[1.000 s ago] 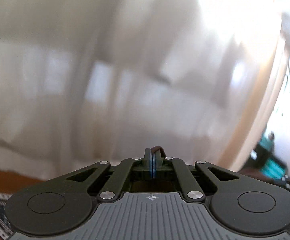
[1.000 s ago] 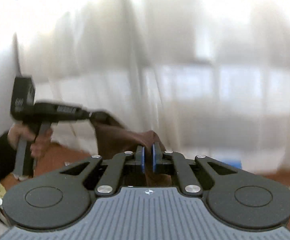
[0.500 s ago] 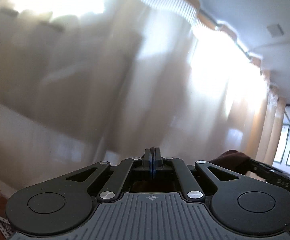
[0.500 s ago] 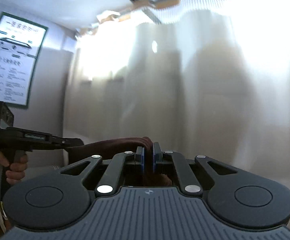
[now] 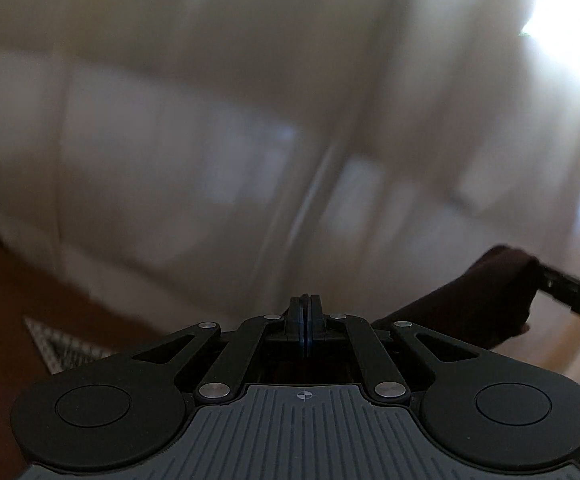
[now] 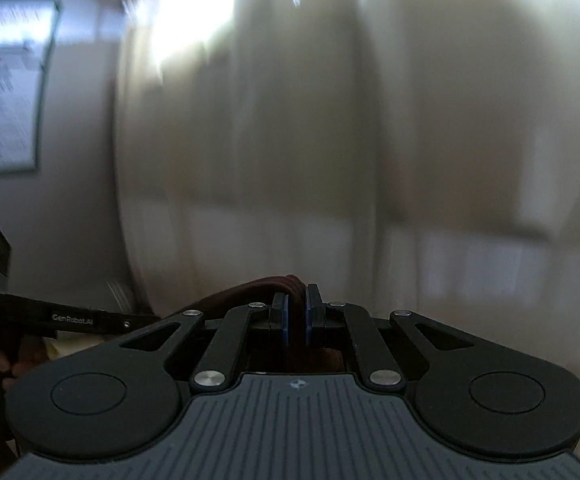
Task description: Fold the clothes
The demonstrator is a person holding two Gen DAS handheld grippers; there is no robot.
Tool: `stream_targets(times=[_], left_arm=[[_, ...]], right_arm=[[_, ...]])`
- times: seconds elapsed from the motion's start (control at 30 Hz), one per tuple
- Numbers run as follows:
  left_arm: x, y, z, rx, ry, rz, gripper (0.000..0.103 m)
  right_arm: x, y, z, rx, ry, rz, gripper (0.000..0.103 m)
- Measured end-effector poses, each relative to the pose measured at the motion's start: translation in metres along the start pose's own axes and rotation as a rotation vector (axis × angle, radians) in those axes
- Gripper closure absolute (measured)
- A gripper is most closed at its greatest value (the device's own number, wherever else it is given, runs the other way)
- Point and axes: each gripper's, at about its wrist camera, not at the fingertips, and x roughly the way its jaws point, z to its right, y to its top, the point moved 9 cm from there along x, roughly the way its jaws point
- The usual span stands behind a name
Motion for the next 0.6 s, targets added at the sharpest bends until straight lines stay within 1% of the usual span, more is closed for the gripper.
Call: stream_targets(times=[0.1,0.2,0.27,0.37,0.5,0.6], left_arm=[[0.060,-0.026,-0.035,-0.041,0.069,-0.080,0.103],[0.110,-0.046,-0.064,-0.075,0.115,-0.146,0.103],[0.140,-0.055,-0.080,-0.060,0.138,-0.178,0.103],[0.180,-0.068,-0.101,-0.046,0.165,-0.232,0.103],[0.223,-0.095,-0.130,-0.068,0.197,-0.307,0.103],[0.245,-0.117,-0.144,-0.049,0.202,-0.356,0.103]], right_arm=[[0.062,-0.041,0.014,0.027,-0.035,-0.110,0.094],[0.122,-0.081,0.031,0.047,-0.077,-0.209,0.094],[0.161,-0.105,0.041,0.064,-0.100,-0.265,0.094],[0.208,-0.132,0.052,0.084,-0.124,-0.323,0.094],[0.253,-0.183,0.065,0.126,-0.145,-0.425,0.094],[0.275,-0.219,0.073,0.147,-0.153,-0.499,0.094]])
